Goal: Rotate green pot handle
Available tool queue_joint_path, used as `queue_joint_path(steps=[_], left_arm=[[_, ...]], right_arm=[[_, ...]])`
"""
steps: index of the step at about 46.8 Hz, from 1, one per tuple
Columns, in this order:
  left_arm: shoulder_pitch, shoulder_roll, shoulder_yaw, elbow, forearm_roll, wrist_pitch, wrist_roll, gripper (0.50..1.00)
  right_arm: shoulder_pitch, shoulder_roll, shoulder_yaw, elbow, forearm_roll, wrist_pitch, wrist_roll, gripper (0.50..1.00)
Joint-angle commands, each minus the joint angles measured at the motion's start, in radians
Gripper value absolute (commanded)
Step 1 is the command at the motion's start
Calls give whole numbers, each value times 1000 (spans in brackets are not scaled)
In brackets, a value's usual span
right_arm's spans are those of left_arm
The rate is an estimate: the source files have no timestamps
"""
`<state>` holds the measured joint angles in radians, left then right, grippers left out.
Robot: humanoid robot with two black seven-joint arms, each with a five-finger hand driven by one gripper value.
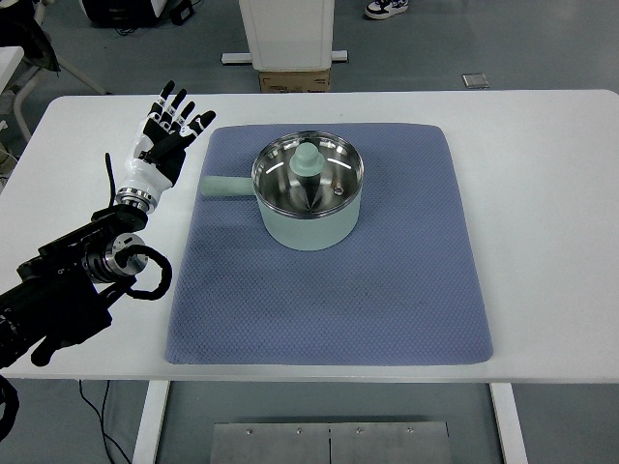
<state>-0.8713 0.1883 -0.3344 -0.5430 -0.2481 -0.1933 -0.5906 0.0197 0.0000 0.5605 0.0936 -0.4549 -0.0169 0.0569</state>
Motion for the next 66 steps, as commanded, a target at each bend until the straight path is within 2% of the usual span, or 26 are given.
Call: queue_joint_path(steps=[1, 66], left_arm=[[0, 5, 0, 0, 1, 0, 0, 1000], [-3, 7, 0, 0, 3, -12, 0, 1000]], right_arm=[[-6, 0, -1, 0, 2, 0, 0, 1000], [-24, 0, 3, 0, 4, -3, -3, 1000]])
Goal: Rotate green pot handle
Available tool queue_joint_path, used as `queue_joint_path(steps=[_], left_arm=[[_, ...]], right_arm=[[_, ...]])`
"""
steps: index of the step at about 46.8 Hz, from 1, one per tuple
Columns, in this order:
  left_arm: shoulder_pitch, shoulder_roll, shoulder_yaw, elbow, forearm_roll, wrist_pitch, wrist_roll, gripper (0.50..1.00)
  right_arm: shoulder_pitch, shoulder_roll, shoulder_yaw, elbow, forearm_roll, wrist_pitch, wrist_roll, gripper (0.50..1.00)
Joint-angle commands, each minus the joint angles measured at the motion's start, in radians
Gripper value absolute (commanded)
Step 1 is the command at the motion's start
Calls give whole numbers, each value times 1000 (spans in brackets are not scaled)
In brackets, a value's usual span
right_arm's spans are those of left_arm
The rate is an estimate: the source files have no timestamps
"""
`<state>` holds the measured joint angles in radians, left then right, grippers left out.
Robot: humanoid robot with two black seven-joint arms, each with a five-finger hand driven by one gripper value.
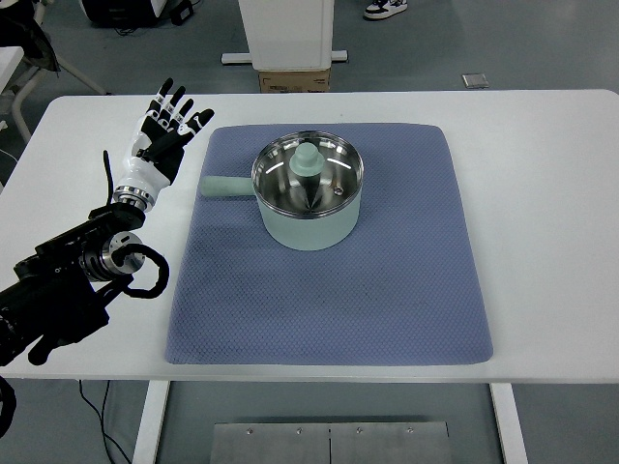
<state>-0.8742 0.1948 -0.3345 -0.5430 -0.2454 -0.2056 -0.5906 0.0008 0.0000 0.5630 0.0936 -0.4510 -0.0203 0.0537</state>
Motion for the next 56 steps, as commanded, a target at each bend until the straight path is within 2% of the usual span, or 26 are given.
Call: queue_joint_path(steps=[1, 56], left_arm=[[0, 0, 0, 0, 1, -2, 0, 1000], [-5, -8, 0, 2, 0, 0, 0, 1000]], right_arm=[[-8, 0, 0, 0, 0, 0, 0, 1000], [-16, 0, -3, -2, -2, -1, -2, 1000]])
